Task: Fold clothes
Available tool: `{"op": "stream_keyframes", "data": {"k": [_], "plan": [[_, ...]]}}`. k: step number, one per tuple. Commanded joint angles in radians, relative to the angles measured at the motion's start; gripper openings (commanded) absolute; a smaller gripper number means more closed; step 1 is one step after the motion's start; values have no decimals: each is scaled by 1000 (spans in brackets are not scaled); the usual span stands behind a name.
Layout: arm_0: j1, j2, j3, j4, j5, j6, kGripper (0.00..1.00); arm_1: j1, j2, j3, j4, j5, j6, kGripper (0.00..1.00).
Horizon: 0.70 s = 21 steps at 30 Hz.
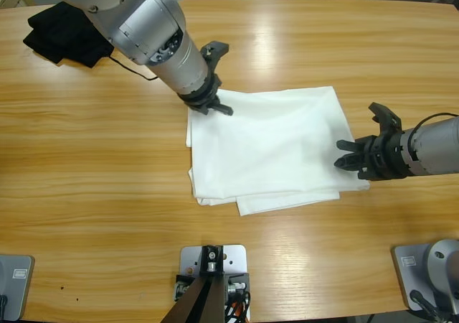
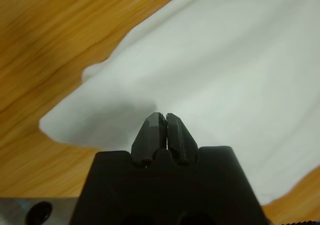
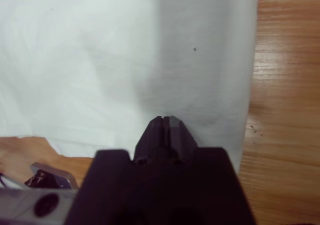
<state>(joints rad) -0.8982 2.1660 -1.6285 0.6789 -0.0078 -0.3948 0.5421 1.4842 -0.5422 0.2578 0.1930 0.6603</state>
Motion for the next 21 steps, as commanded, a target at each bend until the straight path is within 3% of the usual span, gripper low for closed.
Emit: {"op": "stream_keyframes", "data": {"k": [1, 9, 21], "plan": [[45, 110, -8, 37, 45, -26, 0, 15, 70, 19, 40, -29, 29, 0], [102, 153, -28, 30, 43, -29, 0, 64, 99, 17, 70, -27, 50, 0], [117, 121, 2, 46, 27, -27, 0, 65, 119, 11, 108, -30, 56, 0]]}}
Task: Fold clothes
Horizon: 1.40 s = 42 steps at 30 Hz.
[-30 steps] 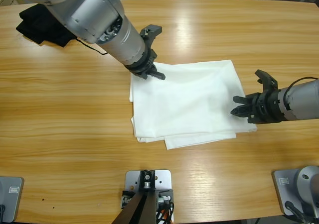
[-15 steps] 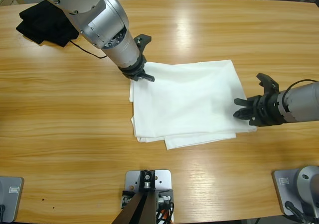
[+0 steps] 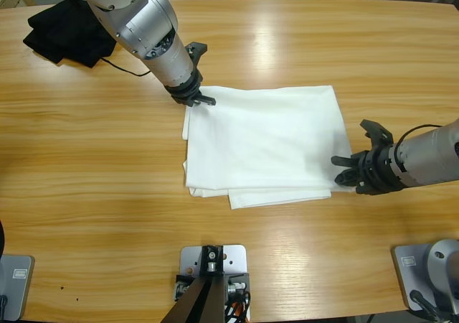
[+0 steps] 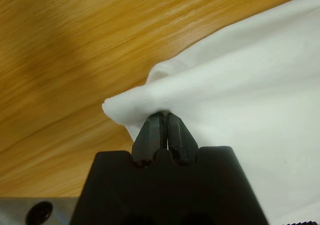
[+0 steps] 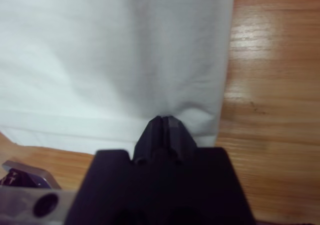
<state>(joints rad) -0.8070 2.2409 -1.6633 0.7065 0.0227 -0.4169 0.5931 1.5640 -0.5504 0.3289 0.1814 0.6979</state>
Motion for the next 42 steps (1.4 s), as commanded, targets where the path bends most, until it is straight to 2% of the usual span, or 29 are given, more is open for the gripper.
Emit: {"op": "stream_keyframes", "data": {"k": [1, 9, 17, 23, 35, 42], "plan": [[26, 47, 43, 15, -5, -3, 0, 14, 43, 18, 40, -19, 18, 0], [21, 9, 30, -37, -13, -4, 0, 27, 64, 18, 39, -19, 25, 0], [-64, 0, -136, -4, -78, 12, 0, 28, 72, 18, 32, -18, 25, 0], [-77, 128, -256, 14, -92, -3, 0, 30, 69, 18, 32, -11, 22, 0], [-73, 172, -242, 73, -80, -3, 0, 31, 65, 20, 28, -11, 22, 0], [10, 174, -233, 170, -2, -33, 0, 31, 48, 20, 32, -10, 22, 0]]}}
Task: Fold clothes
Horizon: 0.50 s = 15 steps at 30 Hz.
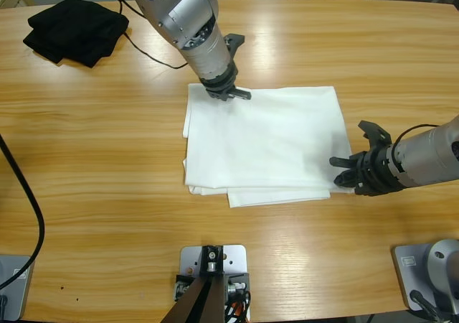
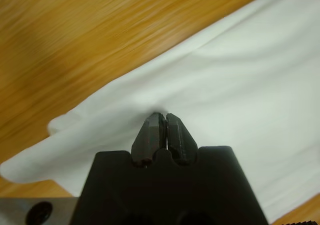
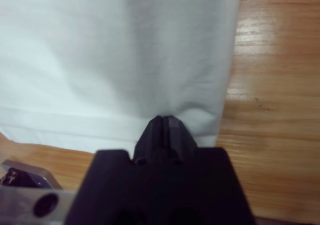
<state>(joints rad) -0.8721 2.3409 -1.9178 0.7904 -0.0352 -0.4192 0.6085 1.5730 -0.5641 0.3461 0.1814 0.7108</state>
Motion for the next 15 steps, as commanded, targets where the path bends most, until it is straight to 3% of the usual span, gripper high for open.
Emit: {"op": "stream_keyframes", "data": {"k": [1, 8, 15], "plan": [[87, 74, 25, 86, 60, -33, 0, 16, 36, 35, 14, -8, 10, 0], [148, 53, 75, 76, 63, -55, 0, 22, 33, 35, 14, -8, 10, 0], [138, -198, 337, -10, 68, -46, 0, 22, -71, 22, 6, -11, 25, 0]]}}
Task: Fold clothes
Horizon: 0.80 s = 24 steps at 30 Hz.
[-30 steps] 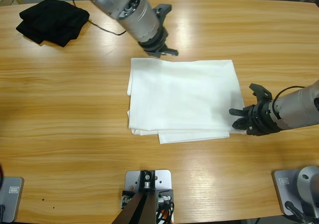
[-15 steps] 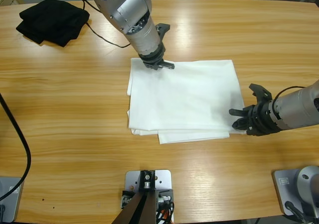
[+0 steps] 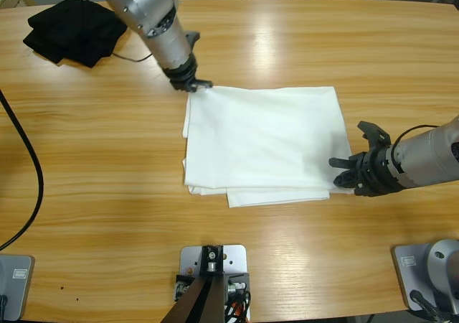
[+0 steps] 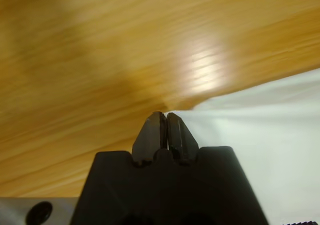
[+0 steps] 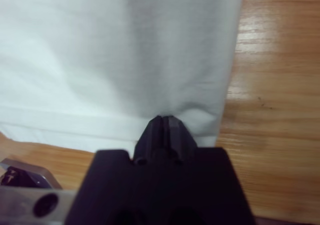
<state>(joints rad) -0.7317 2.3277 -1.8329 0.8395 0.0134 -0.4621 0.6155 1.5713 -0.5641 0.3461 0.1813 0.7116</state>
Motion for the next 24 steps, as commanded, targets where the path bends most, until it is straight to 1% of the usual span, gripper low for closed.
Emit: {"op": "stream_keyframes", "data": {"k": [1, 2, 3, 4, 6, 8, 9, 12, 14, 16, 17, 19, 20, 24], "plan": [[-11, -232, 281, -53, 25, -3, 0, 15, -104, 9, -1, 11, 23, 243], [-19, -275, 314, -47, 27, -5, 0, 16, -153, -14, 9, 17, 24, 792], [-27, -317, 351, -45, 29, -8, 0, 18, -192, -34, 17, 11, 25, 969], [-33, -356, 387, -43, 34, -9, 0, 18, -223, -61, 47, -5, 30, 1000], [-38, -418, 457, -39, 44, -9, 0, 13, -248, -103, 97, -23, 39, 1000], [-38, -484, 520, -40, 48, -8, 0, -86, -236, -106, 103, -5, 21, 1000], [-38, -519, 548, -40, 50, -5, 0, -167, -217, -104, 100, 24, -4, 1000], [-43, -617, 629, -40, 50, -4, 0, -432, -99, -62, 5, 185, -132, 986], [-46, -664, 675, -40, 49, -4, 0, -541, -16, -38, -62, 264, -193, 977], [-46, -695, 707, -40, 48, -4, 0, -587, 25, -21, -118, 316, -219, 962], [-46, -705, 717, -40, 48, -4, 0, -597, 40, -15, -136, 344, -228, 911], [-46, -711, 726, -40, 47, -4, 0, -611, 78, 12, -186, 396, -236, 873], [-48, -718, 725, -40, 46, -5, 0, -638, 131, 68, -285, 464, -241, 862], [-51, -737, 745, -39, 46, -13, 0, -658, 193, 130, -398, 545, -233, 862]]}}
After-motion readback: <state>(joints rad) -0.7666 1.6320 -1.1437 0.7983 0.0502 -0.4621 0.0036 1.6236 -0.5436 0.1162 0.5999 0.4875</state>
